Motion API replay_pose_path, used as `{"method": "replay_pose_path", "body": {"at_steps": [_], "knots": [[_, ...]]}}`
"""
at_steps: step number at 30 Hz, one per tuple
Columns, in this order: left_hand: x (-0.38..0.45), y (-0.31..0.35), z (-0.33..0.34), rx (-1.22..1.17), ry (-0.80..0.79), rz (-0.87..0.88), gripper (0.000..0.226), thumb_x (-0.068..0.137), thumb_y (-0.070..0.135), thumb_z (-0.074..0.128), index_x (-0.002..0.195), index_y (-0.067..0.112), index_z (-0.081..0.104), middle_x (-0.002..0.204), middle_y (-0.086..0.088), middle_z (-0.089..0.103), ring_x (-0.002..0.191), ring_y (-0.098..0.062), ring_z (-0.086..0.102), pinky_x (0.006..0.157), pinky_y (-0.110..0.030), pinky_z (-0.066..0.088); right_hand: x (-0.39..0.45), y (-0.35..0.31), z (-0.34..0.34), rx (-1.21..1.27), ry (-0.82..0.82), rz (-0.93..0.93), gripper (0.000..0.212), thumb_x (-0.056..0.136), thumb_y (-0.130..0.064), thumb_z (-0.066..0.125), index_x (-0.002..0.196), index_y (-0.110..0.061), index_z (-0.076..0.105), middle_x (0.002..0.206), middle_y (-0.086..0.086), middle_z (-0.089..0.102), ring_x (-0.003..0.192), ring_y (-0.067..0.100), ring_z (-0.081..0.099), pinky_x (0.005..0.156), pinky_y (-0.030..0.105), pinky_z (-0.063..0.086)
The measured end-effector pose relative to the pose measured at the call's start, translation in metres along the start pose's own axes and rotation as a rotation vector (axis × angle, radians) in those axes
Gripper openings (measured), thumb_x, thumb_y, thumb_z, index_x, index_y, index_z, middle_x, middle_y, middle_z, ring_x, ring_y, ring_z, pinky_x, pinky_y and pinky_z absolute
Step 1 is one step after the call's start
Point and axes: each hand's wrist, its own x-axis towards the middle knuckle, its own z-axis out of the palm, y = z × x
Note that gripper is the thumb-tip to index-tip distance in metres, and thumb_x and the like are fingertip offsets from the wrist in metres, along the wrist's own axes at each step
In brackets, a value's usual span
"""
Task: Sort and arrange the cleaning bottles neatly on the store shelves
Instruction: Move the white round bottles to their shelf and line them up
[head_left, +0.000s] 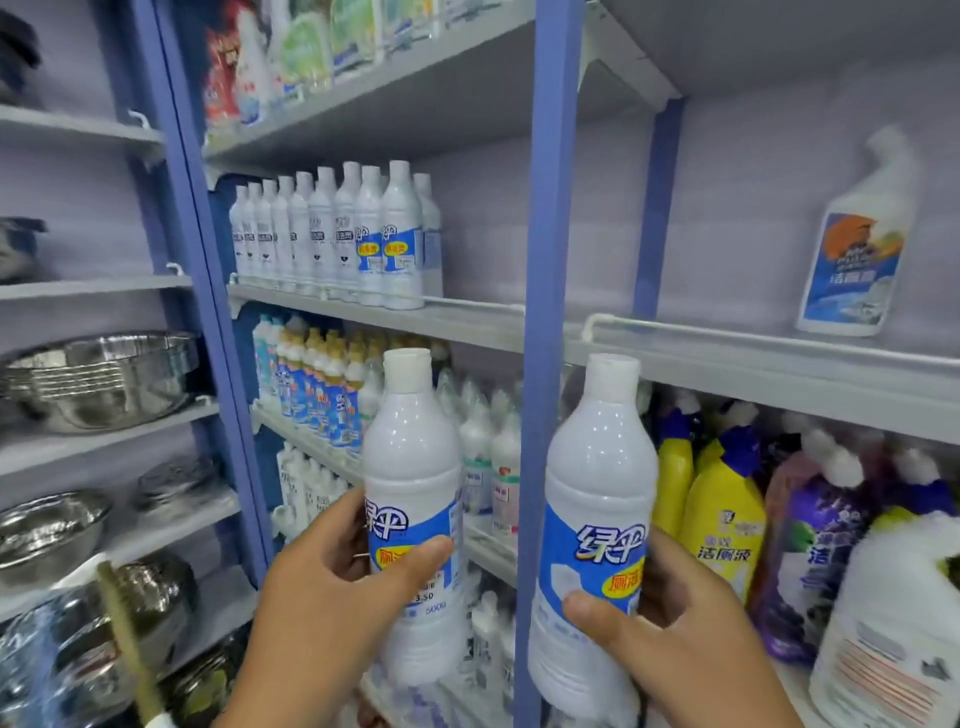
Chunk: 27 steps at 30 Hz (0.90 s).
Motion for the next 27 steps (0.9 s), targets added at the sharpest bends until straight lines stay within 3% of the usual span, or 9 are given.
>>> {"method": "replay_pose_path", "body": {"at_steps": [2, 9, 14, 16, 19, 23, 27], "knots": [[0.020, 0.004, 0.001, -0.007, 0.012, 0.019, 0.039, 0.072, 0.011, 0.087, 0.099, 0.034, 0.073, 0.086, 0.018, 0.078, 0.077, 0.001, 0.073, 0.058, -0.005, 0.050, 0.020, -0.004, 0.005, 0.006, 0.007, -0.019, 0.064, 0.042, -0.044, 0.087, 0.102, -0.055, 0.069, 0.101, -0.010, 0.079, 0.093, 0.014, 0.075, 0.088, 0.038, 0.058], [0.087, 0.008, 0.011, -0.057, -0.013, 0.018, 0.043, 0.070, 0.001, 0.086, 0.093, 0.035, 0.071, 0.077, 0.019, 0.077, 0.069, 0.007, 0.070, 0.050, -0.003, 0.047, 0.064, -0.023, 0.013, -0.037, 0.002, -0.041, 0.071, 0.038, -0.049, 0.085, 0.104, -0.065, 0.063, 0.099, -0.017, 0.078, 0.093, 0.006, 0.073, 0.085, 0.024, 0.057], [0.144, -0.005, 0.009, -0.063, -0.093, 0.048, 0.045, 0.064, 0.006, 0.088, 0.101, 0.029, 0.076, 0.087, 0.009, 0.080, 0.075, -0.003, 0.074, 0.067, -0.021, 0.057, 0.091, -0.026, 0.030, -0.031, 0.047, -0.055, 0.074, 0.036, -0.053, 0.093, 0.103, -0.066, 0.064, 0.100, -0.017, 0.078, 0.095, 0.003, 0.074, 0.081, 0.015, 0.055], [0.168, -0.009, 0.004, -0.070, -0.135, 0.073, 0.047, 0.063, 0.009, 0.088, 0.102, 0.031, 0.075, 0.089, 0.011, 0.080, 0.076, -0.002, 0.074, 0.073, -0.024, 0.054, 0.102, -0.026, 0.042, -0.040, 0.093, -0.062, 0.083, 0.028, -0.067, 0.095, 0.104, -0.067, 0.063, 0.102, -0.016, 0.078, 0.096, 0.005, 0.074, 0.083, 0.020, 0.057], [0.205, -0.012, -0.007, -0.119, -0.200, 0.122, 0.038, 0.064, 0.012, 0.087, 0.093, 0.035, 0.077, 0.089, 0.010, 0.080, 0.076, -0.003, 0.075, 0.068, -0.024, 0.059, 0.124, -0.026, 0.063, -0.109, 0.192, -0.097, 0.092, 0.022, -0.078, 0.087, 0.109, -0.067, 0.062, 0.101, -0.014, 0.078, 0.096, 0.010, 0.075, 0.088, 0.033, 0.058], [0.254, -0.009, -0.023, -0.161, -0.285, 0.205, 0.035, 0.060, 0.029, 0.083, 0.094, 0.036, 0.078, 0.090, 0.012, 0.080, 0.079, -0.004, 0.075, 0.060, -0.015, 0.057, 0.152, -0.036, 0.094, -0.170, 0.252, -0.135, 0.076, 0.031, -0.056, 0.088, 0.102, -0.067, 0.063, 0.096, -0.016, 0.079, 0.090, 0.005, 0.075, 0.080, 0.020, 0.059], [0.298, 0.005, -0.035, -0.231, -0.307, 0.299, 0.048, 0.047, 0.044, 0.075, 0.094, 0.030, 0.076, 0.088, 0.013, 0.079, 0.078, -0.002, 0.075, 0.061, -0.017, 0.056, 0.183, -0.060, 0.120, -0.183, 0.256, -0.199, 0.070, 0.032, -0.063, 0.087, 0.100, -0.061, 0.068, 0.099, -0.016, 0.078, 0.092, 0.005, 0.075, 0.079, 0.022, 0.060]]}}
